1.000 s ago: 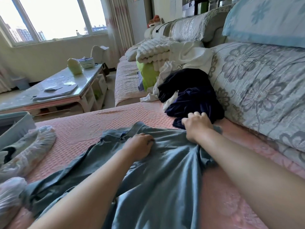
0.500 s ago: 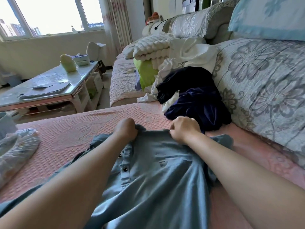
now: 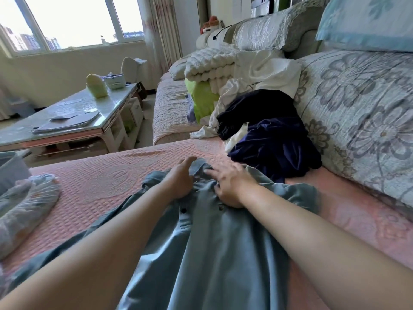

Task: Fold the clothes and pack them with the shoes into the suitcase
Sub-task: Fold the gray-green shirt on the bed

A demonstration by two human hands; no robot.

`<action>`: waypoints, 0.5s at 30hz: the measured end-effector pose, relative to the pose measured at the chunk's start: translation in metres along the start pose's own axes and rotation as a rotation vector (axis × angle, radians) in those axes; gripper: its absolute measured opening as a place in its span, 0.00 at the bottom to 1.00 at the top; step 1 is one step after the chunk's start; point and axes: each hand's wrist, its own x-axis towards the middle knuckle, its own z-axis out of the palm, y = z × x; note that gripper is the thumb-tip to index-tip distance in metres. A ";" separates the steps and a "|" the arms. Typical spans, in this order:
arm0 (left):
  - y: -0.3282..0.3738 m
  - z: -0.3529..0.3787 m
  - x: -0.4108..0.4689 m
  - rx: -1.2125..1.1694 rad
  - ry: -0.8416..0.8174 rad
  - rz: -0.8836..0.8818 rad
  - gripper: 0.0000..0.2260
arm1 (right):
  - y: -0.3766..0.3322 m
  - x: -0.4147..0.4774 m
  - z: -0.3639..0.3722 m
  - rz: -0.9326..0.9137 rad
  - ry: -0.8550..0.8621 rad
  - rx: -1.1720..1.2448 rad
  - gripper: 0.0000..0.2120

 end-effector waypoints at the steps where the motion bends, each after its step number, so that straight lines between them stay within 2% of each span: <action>1: -0.008 -0.005 -0.007 0.010 0.015 0.005 0.28 | -0.005 0.001 -0.001 0.036 -0.114 -0.001 0.26; 3: -0.027 -0.018 -0.023 0.055 0.018 -0.007 0.27 | -0.015 0.003 -0.006 0.116 -0.208 -0.033 0.24; 6: -0.061 -0.041 -0.049 0.114 0.016 -0.023 0.22 | -0.036 0.008 -0.015 0.111 -0.135 -0.156 0.22; 10: -0.105 -0.063 -0.087 0.118 0.060 -0.185 0.21 | -0.077 0.012 -0.030 0.043 0.048 0.024 0.19; 15: -0.144 -0.080 -0.138 0.210 -0.051 -0.278 0.13 | -0.142 0.020 -0.032 -0.084 0.152 0.227 0.16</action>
